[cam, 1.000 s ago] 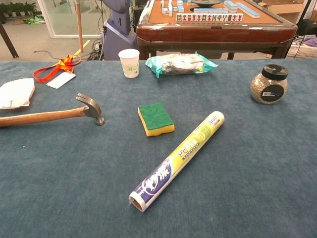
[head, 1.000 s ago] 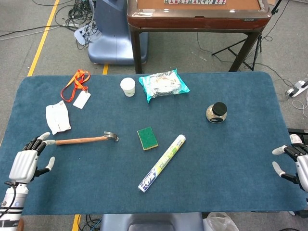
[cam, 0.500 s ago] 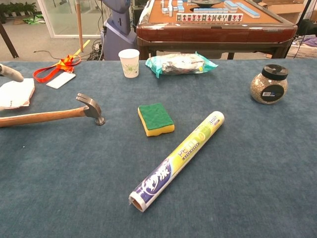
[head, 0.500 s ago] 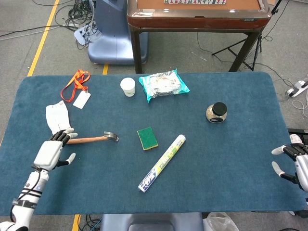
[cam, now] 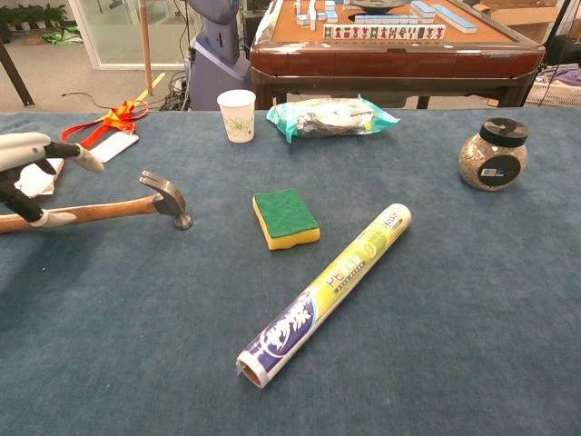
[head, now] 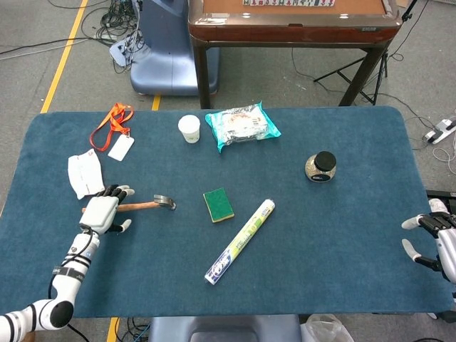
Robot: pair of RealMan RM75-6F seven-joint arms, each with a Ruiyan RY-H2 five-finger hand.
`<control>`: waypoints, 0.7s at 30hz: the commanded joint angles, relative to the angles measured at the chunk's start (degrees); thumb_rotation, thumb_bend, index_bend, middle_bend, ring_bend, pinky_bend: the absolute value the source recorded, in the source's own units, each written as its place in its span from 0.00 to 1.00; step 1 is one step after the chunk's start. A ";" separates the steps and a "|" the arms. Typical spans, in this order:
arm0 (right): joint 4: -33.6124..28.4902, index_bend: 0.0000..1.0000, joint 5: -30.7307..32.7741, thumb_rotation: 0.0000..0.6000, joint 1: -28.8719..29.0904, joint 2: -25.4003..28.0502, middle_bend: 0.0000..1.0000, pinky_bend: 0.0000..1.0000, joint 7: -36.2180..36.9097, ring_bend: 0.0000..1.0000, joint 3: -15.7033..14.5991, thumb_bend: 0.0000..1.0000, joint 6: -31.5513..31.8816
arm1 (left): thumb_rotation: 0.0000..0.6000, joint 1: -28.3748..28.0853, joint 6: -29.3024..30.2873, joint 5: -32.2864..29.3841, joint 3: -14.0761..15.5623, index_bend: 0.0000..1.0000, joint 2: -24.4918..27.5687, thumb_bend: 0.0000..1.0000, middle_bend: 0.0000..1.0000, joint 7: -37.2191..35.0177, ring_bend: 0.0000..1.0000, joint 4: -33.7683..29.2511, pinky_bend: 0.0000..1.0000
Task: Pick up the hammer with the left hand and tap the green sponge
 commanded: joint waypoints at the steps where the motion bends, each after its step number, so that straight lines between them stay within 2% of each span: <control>1: 0.03 0.46 0.04 1.00 0.02 0.01 0.45 0.26 0.05 0.39 0.02 0.32 -0.04 | 1.00 -3.10 -1.97 -5.64 -0.84 0.21 -2.54 0.25 0.16 4.28 0.07 2.14 0.15; 10: 0.24 0.46 0.09 1.00 -0.03 0.07 0.45 0.26 0.54 0.39 0.04 0.32 -0.02 | 1.00 -6.44 -1.74 -13.27 -0.66 0.23 -5.03 0.25 0.20 9.20 0.07 4.54 0.15; 21: 0.29 0.46 0.11 1.00 -0.15 0.10 0.45 0.26 0.75 0.39 0.07 0.32 0.21 | 1.00 -7.60 -0.89 -15.46 0.65 0.25 -4.95 0.25 0.21 10.15 0.07 3.54 0.15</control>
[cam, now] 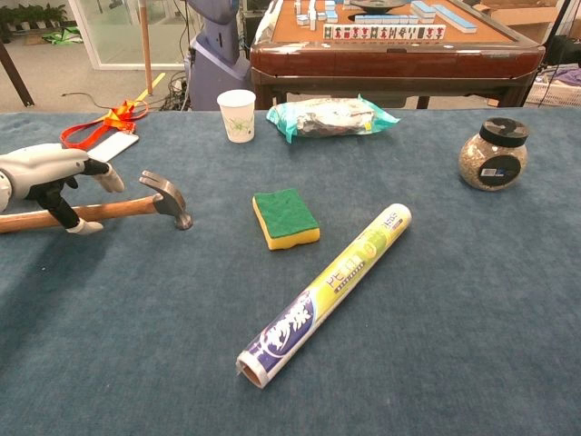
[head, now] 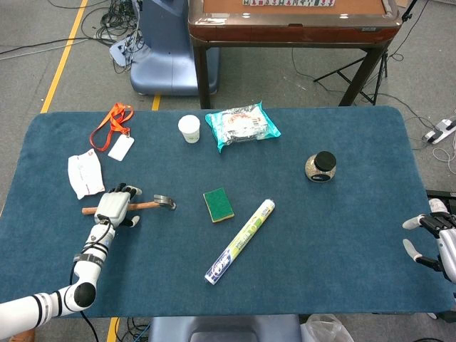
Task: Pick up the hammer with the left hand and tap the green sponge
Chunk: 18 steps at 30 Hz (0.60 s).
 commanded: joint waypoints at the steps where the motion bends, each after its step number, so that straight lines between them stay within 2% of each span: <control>1: 0.00 0.46 0.06 1.00 -0.01 0.00 0.45 0.26 0.02 0.39 0.02 0.32 -0.02 | 1.00 -0.10 0.20 -0.20 0.32 0.25 0.23 0.25 0.21 0.06 0.07 -0.50 0.15; 7: -0.03 0.46 0.02 1.00 -0.01 0.02 0.45 0.26 -0.05 0.39 0.00 0.32 -0.05 | 1.00 -0.27 0.72 -0.07 1.40 0.24 0.48 0.27 0.21 0.02 0.07 -1.68 0.15; 18: -0.08 0.46 -0.02 1.00 -0.07 0.05 0.45 0.26 -0.10 0.39 -0.04 0.32 0.00 | 1.00 -0.99 0.92 -0.03 2.29 0.23 -0.41 0.40 0.21 -0.36 0.07 -1.36 0.15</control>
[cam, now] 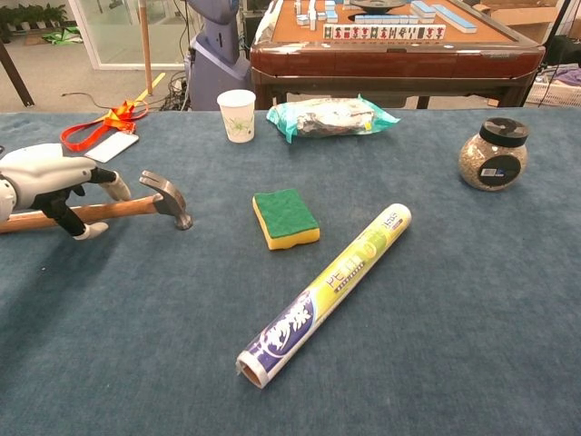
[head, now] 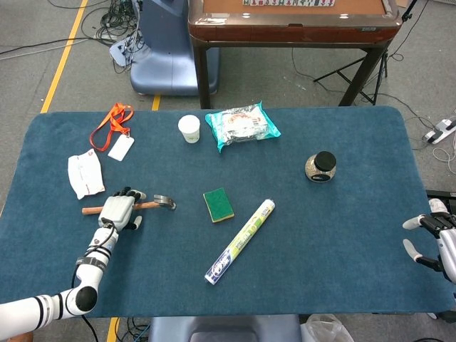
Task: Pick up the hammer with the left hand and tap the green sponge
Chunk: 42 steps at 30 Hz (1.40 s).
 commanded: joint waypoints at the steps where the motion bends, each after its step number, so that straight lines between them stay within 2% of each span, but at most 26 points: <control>1: 0.02 0.46 -0.05 1.00 -0.02 0.00 0.45 0.26 0.02 0.39 -0.02 0.32 0.04 | 1.00 -0.19 0.01 -0.16 0.10 0.23 -0.28 0.42 0.21 -0.02 0.07 0.24 0.15; 3: 0.00 0.46 -0.07 1.00 -0.02 0.01 0.45 0.26 0.03 0.39 -0.02 0.32 0.06 | 1.00 -0.35 0.01 -0.25 0.16 0.23 -0.54 0.45 0.21 -0.02 0.07 0.47 0.15; 11: 0.07 0.46 0.05 1.00 -0.06 0.01 0.45 0.26 0.12 0.39 0.05 0.32 0.09 | 1.00 -1.13 0.20 -1.01 0.36 0.24 -1.74 0.45 0.22 0.47 0.08 1.66 0.15; 42: 0.13 0.46 -0.06 1.00 -0.03 0.05 0.45 0.26 0.40 0.39 0.01 0.32 0.00 | 1.00 -1.76 1.84 -1.73 0.23 0.45 -3.97 0.47 0.45 0.83 0.28 4.97 0.15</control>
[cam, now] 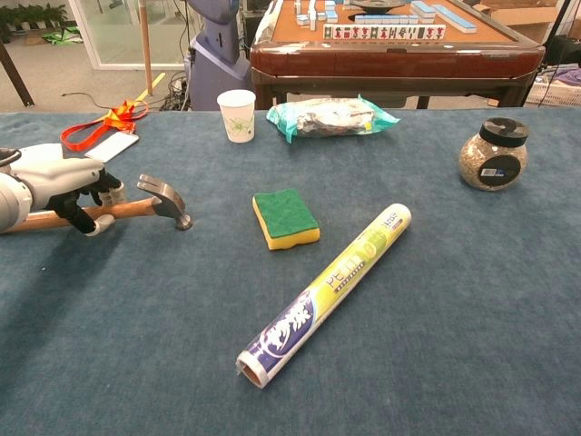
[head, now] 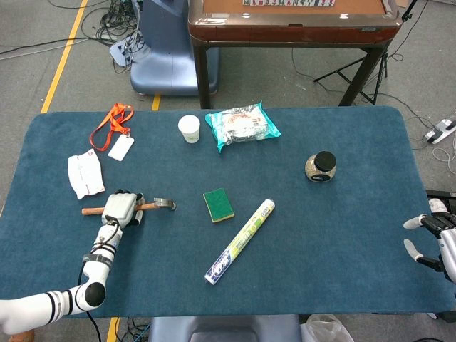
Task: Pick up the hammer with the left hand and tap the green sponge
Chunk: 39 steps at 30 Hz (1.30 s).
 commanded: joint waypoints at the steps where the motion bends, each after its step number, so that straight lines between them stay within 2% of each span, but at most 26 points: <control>1: 0.01 0.46 -0.05 1.00 0.01 0.01 0.45 0.26 0.01 0.39 -0.02 0.32 0.00 | 1.00 0.03 0.23 0.28 -0.07 0.46 -0.21 0.47 0.46 -0.14 0.29 0.18 0.15; 8: 0.03 0.46 0.04 1.00 -0.01 0.02 0.45 0.26 0.05 0.39 0.01 0.32 0.00 | 1.00 -0.06 0.07 0.27 -0.16 0.47 -0.68 0.47 0.47 0.01 0.30 0.94 0.15; 21: 0.06 0.46 0.08 1.00 0.03 0.03 0.45 0.26 0.11 0.39 0.00 0.32 -0.14 | 1.00 0.45 -0.38 1.99 -0.64 0.55 0.03 0.49 0.53 -2.11 0.35 0.86 0.15; 39: 0.00 0.46 0.15 1.00 0.07 0.04 0.45 0.26 0.08 0.39 0.02 0.32 -0.24 | 1.00 1.68 -3.80 5.85 -1.60 0.63 4.30 0.51 0.64 -10.07 0.47 -3.23 0.15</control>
